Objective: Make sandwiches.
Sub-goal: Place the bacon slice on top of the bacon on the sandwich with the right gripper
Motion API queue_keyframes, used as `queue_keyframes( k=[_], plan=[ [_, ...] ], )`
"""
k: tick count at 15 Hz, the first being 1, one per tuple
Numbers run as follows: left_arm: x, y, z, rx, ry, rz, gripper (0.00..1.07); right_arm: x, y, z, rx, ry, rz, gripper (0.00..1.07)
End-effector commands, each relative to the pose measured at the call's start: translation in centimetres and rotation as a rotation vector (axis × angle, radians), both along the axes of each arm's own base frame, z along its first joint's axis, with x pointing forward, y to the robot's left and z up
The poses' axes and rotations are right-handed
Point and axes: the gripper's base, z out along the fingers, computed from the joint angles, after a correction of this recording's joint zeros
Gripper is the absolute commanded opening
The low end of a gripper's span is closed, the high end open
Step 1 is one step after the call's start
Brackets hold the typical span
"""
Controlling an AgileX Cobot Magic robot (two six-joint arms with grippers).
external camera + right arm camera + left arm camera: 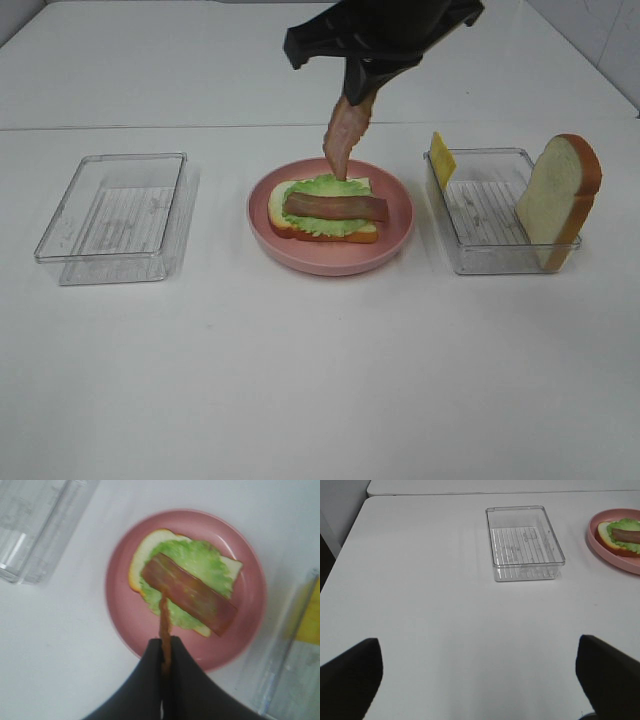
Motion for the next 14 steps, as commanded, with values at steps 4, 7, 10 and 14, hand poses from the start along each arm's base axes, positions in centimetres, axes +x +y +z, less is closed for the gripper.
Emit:
queue_keyframes(
  k=[4, 7, 10, 14],
  plan=[
    [0.0, 0.0, 0.0, -0.002, -0.006, 0.003, 0.98, 1.3, 3.9, -2.5, 0.204, -0.026, -0.010, 0.00],
    [0.0, 0.0, 0.0, -0.002, -0.006, 0.003, 0.98, 2.6, 5.1, -5.6, 0.245, -0.013, -0.049, 0.00],
    [0.0, 0.0, 0.0, -0.002, -0.006, 0.003, 0.98, 3.5, 5.5, -7.5, 0.242, -0.026, -0.063, 0.00],
    [0.0, 0.0, 0.0, -0.002, -0.006, 0.003, 0.98, 4.5, 5.6, -10.1, 0.181, -0.056, -0.047, 0.00]
  ],
)
